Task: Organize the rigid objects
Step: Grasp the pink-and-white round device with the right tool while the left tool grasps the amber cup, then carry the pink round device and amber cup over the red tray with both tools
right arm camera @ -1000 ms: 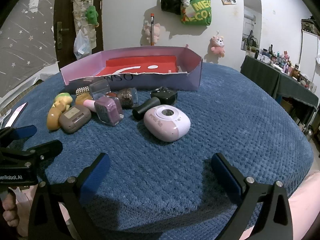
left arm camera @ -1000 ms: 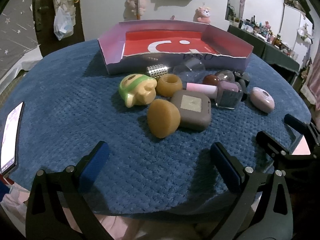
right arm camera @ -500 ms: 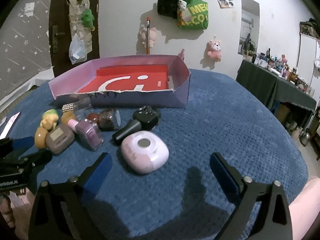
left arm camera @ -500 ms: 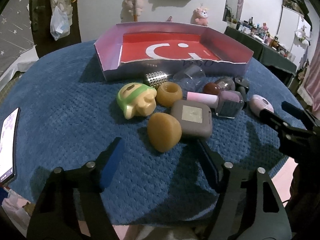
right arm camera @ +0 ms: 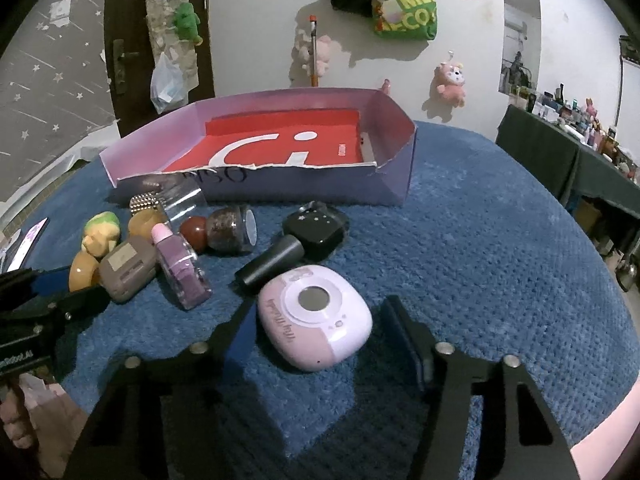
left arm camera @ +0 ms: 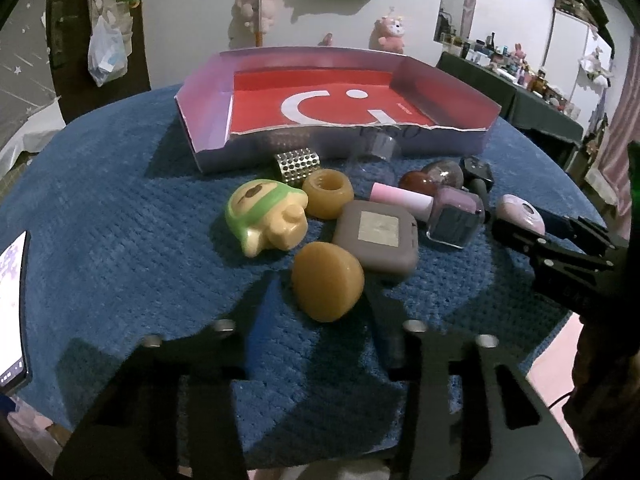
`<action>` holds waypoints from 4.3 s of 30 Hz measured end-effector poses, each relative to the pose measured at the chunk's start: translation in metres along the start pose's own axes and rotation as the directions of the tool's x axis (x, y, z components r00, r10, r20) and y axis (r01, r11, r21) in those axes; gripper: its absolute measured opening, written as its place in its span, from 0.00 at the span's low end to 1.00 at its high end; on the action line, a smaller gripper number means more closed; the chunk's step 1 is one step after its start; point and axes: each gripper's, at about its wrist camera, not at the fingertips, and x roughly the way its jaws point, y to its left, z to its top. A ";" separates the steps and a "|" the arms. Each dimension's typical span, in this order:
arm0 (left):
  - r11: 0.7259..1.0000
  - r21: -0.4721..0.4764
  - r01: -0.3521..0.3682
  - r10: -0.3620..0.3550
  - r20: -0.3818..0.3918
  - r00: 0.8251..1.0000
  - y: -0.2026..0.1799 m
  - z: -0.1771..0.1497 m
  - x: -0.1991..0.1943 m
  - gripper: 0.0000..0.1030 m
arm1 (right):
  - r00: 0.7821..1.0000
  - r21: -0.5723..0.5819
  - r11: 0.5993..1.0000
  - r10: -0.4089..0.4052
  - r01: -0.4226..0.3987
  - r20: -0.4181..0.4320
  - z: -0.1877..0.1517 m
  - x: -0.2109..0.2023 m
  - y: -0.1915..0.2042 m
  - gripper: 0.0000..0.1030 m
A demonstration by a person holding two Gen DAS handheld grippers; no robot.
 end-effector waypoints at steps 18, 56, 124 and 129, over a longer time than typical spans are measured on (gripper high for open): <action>0.999 0.005 0.033 -0.033 0.035 0.999 0.002 0.000 -0.018 0.17 | 0.999 -0.016 0.999 0.040 -0.040 0.011 0.007 -0.022 0.015 0.55; 0.997 0.051 0.054 -0.062 0.162 0.985 0.003 0.080 -0.031 0.17 | 0.974 0.014 0.976 0.215 -0.216 0.077 0.078 -0.026 0.016 0.55; 0.999 0.029 -0.041 0.046 -0.182 0.982 0.042 0.164 0.129 0.18 | 0.960 0.024 0.999 0.053 -0.049 -0.275 0.164 0.168 -0.010 0.55; 0.999 0.020 -0.035 0.038 -0.183 0.982 0.043 0.164 0.129 0.18 | 0.960 0.027 0.998 0.055 -0.050 -0.274 0.165 0.169 -0.010 0.55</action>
